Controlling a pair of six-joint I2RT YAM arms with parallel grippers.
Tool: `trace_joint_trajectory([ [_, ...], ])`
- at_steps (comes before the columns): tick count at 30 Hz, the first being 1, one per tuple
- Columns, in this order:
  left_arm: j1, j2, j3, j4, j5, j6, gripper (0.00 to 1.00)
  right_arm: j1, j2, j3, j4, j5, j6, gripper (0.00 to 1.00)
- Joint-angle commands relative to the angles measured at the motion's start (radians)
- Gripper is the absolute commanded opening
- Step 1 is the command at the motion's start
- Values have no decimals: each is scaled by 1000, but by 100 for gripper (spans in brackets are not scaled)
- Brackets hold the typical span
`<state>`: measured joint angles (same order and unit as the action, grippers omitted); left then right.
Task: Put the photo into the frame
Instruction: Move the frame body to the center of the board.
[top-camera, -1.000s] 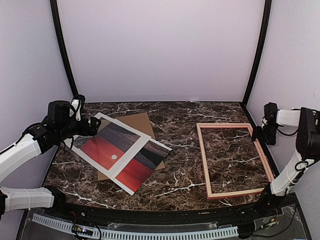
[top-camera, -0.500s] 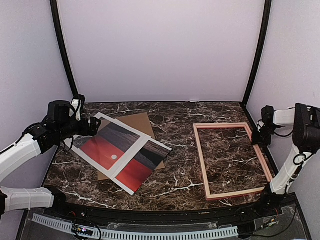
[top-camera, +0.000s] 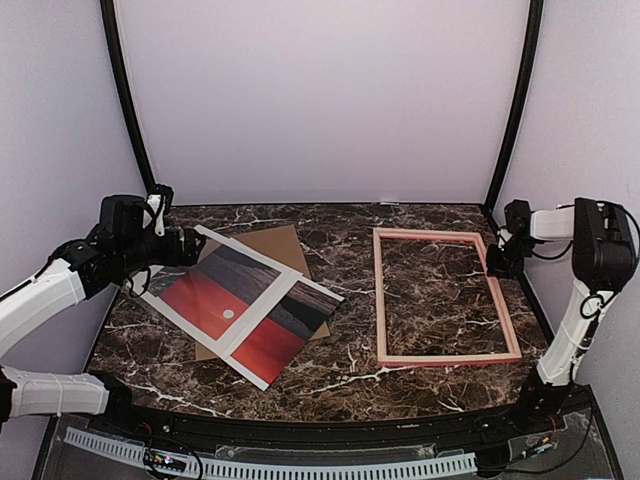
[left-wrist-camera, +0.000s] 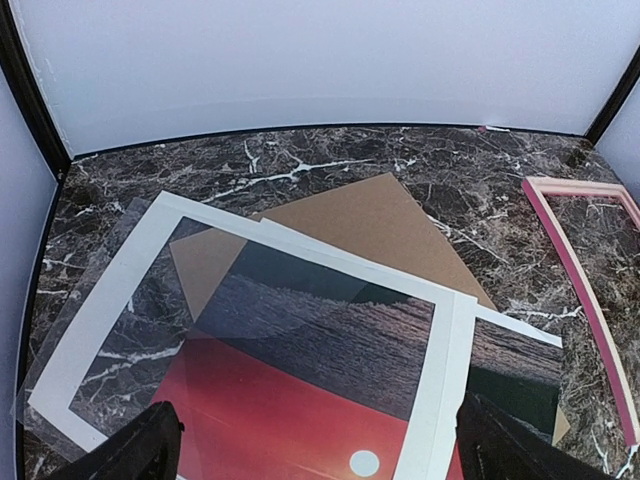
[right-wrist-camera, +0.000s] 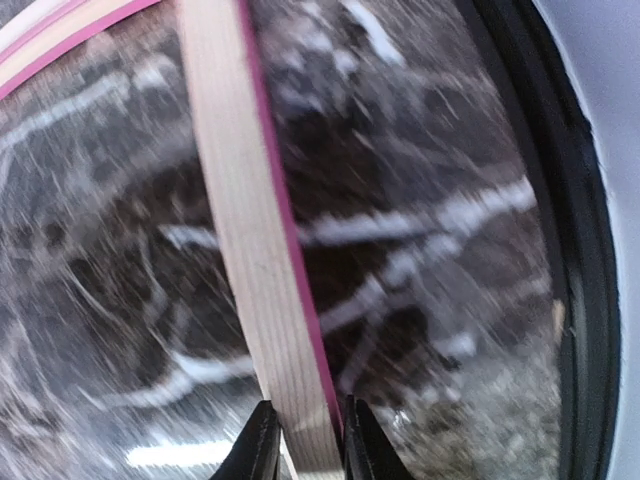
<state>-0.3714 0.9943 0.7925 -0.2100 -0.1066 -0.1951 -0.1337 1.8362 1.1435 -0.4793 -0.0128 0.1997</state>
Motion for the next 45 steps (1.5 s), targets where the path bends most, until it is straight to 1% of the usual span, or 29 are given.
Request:
trace_joint_trajectory([
  [1, -4, 63, 63, -51, 17, -39, 99, 33, 96, 87, 58, -26, 105, 18],
  [3, -4, 97, 76, -70, 19, -55, 99, 46, 127, 127, 60, -27, 112, 17],
  [6, -4, 142, 92, -105, 18, -84, 99, 71, 177, 192, 39, -12, 88, 19],
  [9, -4, 188, 109, -127, 8, -100, 99, 88, 220, 242, 10, -9, 35, 20],
  [11, -3, 203, 113, -137, 3, -106, 99, 94, 242, 262, -10, 0, -3, 19],
  [18, -4, 206, 114, -133, -4, -111, 99, 99, 219, 195, -27, -3, -170, 11],
  [23, -4, 209, 118, -145, -29, -75, 99, 99, 174, 135, -60, -32, -273, 7],
  [28, -3, 214, 129, -160, -37, -54, 99, 101, 120, 108, -72, -104, -303, 6],
  [34, -3, 211, 119, -163, -32, -69, 99, 126, 57, 44, -27, -150, -274, 9],
  [35, -3, 212, 116, -162, -33, -74, 99, 127, 53, 31, -17, -149, -259, 10],
  [36, -3, 214, 111, -162, -33, -86, 99, 157, 50, 20, -6, -145, -246, 12],
  [38, -3, 215, 103, -165, -36, -103, 99, 171, 47, -4, 21, -141, -218, 20],
  [42, -3, 222, 95, -189, -53, -146, 99, 183, 7, -26, 51, -97, -149, 43],
  [44, -1, 231, 93, -213, -70, -166, 99, 207, -34, -26, 62, -64, -122, 60],
  [45, 1, 239, 93, -221, -76, -173, 99, 224, -56, -24, 67, -45, -114, 67],
])
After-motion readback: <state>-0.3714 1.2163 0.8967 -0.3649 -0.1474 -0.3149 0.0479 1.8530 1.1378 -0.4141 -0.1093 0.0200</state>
